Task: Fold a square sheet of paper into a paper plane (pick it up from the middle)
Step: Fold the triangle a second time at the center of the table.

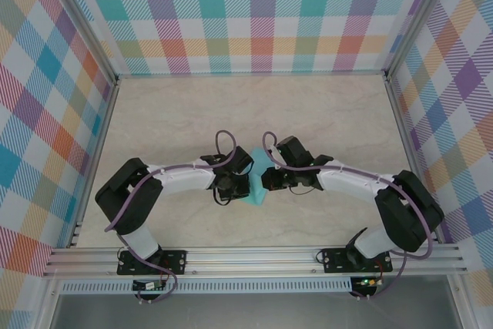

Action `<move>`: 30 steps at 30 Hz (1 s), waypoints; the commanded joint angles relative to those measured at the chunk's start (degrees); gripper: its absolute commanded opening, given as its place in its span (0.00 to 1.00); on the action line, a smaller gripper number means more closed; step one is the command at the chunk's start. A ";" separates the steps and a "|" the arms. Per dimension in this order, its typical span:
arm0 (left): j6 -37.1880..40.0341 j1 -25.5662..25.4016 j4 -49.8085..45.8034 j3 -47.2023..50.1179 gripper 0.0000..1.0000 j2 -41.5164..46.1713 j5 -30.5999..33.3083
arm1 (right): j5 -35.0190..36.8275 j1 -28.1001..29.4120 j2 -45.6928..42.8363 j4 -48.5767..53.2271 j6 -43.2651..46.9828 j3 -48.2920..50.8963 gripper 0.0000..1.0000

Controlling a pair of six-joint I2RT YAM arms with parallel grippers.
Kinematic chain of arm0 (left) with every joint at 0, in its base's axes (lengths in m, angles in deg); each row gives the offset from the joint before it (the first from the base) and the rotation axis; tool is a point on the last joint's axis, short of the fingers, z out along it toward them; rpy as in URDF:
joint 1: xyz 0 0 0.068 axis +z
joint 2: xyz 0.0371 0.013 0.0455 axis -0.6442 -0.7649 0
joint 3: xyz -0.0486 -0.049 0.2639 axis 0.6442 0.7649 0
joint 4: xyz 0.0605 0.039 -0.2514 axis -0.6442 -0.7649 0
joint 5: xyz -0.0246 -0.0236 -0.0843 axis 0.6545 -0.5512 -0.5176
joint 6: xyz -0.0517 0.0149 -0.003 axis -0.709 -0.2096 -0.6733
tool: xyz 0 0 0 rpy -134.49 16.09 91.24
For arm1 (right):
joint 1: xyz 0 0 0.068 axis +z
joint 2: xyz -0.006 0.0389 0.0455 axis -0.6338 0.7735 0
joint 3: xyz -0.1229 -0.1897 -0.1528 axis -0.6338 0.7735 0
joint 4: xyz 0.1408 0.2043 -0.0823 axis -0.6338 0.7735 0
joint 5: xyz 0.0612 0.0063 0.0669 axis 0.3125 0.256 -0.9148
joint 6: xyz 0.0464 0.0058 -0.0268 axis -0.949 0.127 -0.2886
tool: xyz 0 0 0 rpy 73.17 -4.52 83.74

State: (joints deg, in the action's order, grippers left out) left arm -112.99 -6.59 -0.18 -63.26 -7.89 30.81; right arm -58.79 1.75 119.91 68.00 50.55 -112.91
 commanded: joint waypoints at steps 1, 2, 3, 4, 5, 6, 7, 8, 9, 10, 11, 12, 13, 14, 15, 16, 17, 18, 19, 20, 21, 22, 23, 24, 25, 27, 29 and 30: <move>1.13 0.50 -1.96 -0.48 0.07 1.98 1.17 | 0.18 0.14 2.65 4.33 3.27 -2.51 0.07; 1.10 0.47 -1.65 -0.36 0.08 2.17 1.01 | 0.27 0.14 3.21 5.00 3.81 -3.00 0.07; 1.01 0.52 -1.39 -0.15 0.08 2.34 0.79 | 0.34 0.14 3.73 5.49 4.31 -3.27 0.07; 0.93 0.52 -1.25 -0.02 0.08 2.52 0.74 | 0.50 0.14 4.26 6.03 4.83 -3.66 0.07; 0.94 0.50 -1.25 0.11 0.08 2.76 0.78 | 0.76 0.13 4.78 6.44 5.23 -4.10 0.07; 0.96 0.49 -1.29 0.25 0.08 2.95 0.83 | 1.07 0.13 5.27 6.76 5.50 -4.47 0.07; 0.98 0.48 -1.18 0.47 0.09 3.14 0.87 | 1.29 0.14 5.97 7.29 5.92 -5.08 0.07; 0.85 0.49 -1.10 0.61 0.09 3.29 0.90 | 1.37 0.10 6.74 7.83 6.43 -5.72 0.08; 0.87 0.54 -1.07 0.70 0.09 3.41 0.85 | 1.53 0.14 7.38 8.30 6.78 -6.31 0.08; 0.83 0.55 -1.08 0.87 0.09 3.49 0.80 | 1.82 0.14 8.03 8.56 7.09 -6.85 0.08; 0.84 0.50 -1.15 1.00 0.09 3.56 0.79 | 1.87 0.14 8.64 8.79 7.38 -7.26 0.08; 0.77 0.53 -1.21 0.99 0.09 3.60 0.79 | 2.00 0.18 9.14 8.91 7.62 -7.57 0.08; 0.75 0.52 -1.10 1.16 0.09 3.72 0.87 | 2.15 0.15 9.67 9.20 7.91 -7.94 0.08; 0.70 0.53 -1.14 1.18 0.09 3.76 0.91 | 2.53 0.21 10.29 9.82 8.31 -8.59 0.08; 0.75 0.53 -1.16 1.29 0.09 3.84 0.96 | 2.77 0.23 10.74 10.35 8.68 -9.04 0.08; 0.59 0.53 -1.11 1.30 0.09 3.93 0.97 | 3.00 0.25 11.04 10.63 9.12 -9.36 0.08; 0.59 0.52 -1.07 1.38 0.09 3.97 1.03 | 3.21 0.22 11.44 11.00 9.46 -9.75 0.08; 0.61 0.54 -1.06 1.44 0.09 3.94 1.12 | 3.48 0.31 11.67 11.48 9.71 -10.06 0.08; 0.59 0.53 -1.21 1.46 0.09 3.77 1.07 | 3.65 0.33 11.92 11.71 10.03 -10.37 0.08; 0.70 0.48 -1.25 1.45 0.09 3.60 1.06 | 3.82 0.32 12.16 12.01 10.29 -10.60 0.08; 0.73 0.47 -1.25 1.41 0.09 3.44 0.90 | 4.16 0.38 12.33 12.22 10.47 -10.77 0.08; 0.71 0.48 -1.29 1.51 0.08 3.26 0.80 | 4.53 0.40 12.51 12.31 10.67 -10.95 0.08; 0.73 0.47 -1.17 1.59 0.08 3.16 0.79 | 4.70 0.40 12.73 12.57 10.95 -11.25 0.08; 0.62 0.51 -1.08 1.66 0.08 3.08 0.74 | 5.08 0.47 12.99 13.09 11.20 -11.61 0.08; 0.65 0.48 -1.02 1.66 0.08 2.99 0.70 | 5.62 0.50 13.38 13.59 11.41 -12.01 0.08; 0.68 0.53 -1.01 1.67 0.08 2.85 0.74 | 6.40 0.80 13.86 14.30 11.84 -12.70 0.08; 0.75 0.49 -1.00 1.67 0.08 2.62 0.70 | 6.91 1.01 14.02 14.47 12.15 -13.21 0.08; 0.69 0.47 -1.00 1.71 0.08 2.47 0.70 | 7.13 0.97 14.19 14.56 12.23 -13.41 0.08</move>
State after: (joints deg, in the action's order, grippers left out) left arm -112.88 -6.57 -0.18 -62.23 -5.60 31.23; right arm -52.98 2.32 133.59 80.59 60.91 -124.65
